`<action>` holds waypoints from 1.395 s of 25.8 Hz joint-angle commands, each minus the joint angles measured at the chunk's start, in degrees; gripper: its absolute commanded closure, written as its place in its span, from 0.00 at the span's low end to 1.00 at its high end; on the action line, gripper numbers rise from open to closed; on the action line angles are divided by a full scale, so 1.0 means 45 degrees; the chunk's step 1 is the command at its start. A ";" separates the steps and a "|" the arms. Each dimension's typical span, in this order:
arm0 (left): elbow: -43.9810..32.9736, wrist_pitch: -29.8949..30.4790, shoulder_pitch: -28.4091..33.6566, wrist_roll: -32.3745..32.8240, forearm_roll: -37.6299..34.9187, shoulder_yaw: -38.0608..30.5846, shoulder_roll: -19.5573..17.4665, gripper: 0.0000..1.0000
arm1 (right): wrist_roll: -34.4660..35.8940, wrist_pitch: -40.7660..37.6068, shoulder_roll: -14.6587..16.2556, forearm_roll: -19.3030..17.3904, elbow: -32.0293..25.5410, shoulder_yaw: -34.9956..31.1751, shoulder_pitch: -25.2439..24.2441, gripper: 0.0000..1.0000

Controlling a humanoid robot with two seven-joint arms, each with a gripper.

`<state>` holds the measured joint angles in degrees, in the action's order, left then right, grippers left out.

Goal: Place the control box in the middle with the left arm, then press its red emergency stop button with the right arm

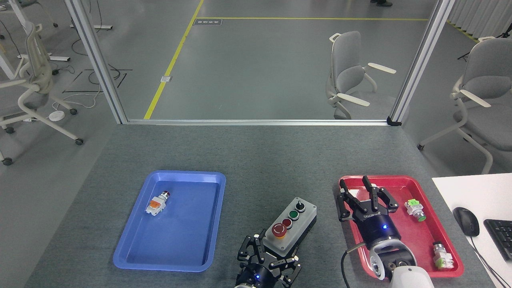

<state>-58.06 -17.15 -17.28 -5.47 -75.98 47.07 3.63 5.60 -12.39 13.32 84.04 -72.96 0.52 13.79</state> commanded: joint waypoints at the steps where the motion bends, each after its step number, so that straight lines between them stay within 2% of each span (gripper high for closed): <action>1: -0.1141 0.0101 0.0617 -0.0073 0.0010 -0.0616 -0.0981 0.01 | 0.0024 -0.1739 0.0009 -0.0100 0.0237 0.0412 0.0295 0.75; 3: -0.1981 0.0121 0.1027 -0.0073 0.0030 -0.0850 -0.1645 0.01 | 0.0181 -0.3262 0.0009 -0.0549 0.0256 0.0412 0.0353 0.95; 4: -0.2313 0.0121 0.1242 -0.0092 0.0030 -0.1026 -0.1939 0.01 | 0.0337 -0.3868 0.0028 -0.0823 0.0295 0.0432 0.0354 1.00; 7: -0.3602 0.0160 0.2101 -0.0092 0.0030 -0.1729 -0.2993 0.01 | 0.0942 -0.5587 0.0028 -0.1331 0.0295 0.0432 0.0315 1.00; 10: -0.4872 0.0160 0.3078 -0.0092 0.0030 -0.2530 -0.3833 0.01 | 0.0982 -0.6017 0.0028 -0.1331 0.0432 0.0432 0.0315 1.00; 13: -0.6141 0.0491 0.3957 -0.0092 0.0030 -0.3916 -0.4282 0.01 | 0.0923 -0.6017 0.0009 -0.1331 0.0745 0.0549 0.0315 1.00; 18: -0.7645 0.2347 0.5207 -0.0092 0.0030 -0.7607 -0.4263 0.01 | 0.0923 -0.5958 -0.0108 -0.1311 0.1955 0.1506 0.1018 1.00; 23: -0.7704 0.3226 0.5187 -0.0092 0.0069 -1.0167 -0.3774 0.01 | 0.0942 -0.5958 -0.0284 -0.1311 0.2874 0.2190 0.1447 1.00; 30: -0.7704 0.3011 0.4719 -0.0112 0.1221 -1.0675 -0.3716 0.01 | 0.0923 -0.5841 -0.0636 -0.1214 0.3030 0.2619 0.1487 1.00; 36: -0.7645 0.2992 0.4445 -0.0092 0.1299 -1.0714 -0.3501 0.01 | 0.0903 -0.5841 -0.0772 -0.1155 0.3733 0.2971 0.1565 1.00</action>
<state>-92.62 -3.65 3.23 -5.97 -70.59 -0.94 -12.73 10.13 -38.66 10.12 78.63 -57.78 13.42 20.53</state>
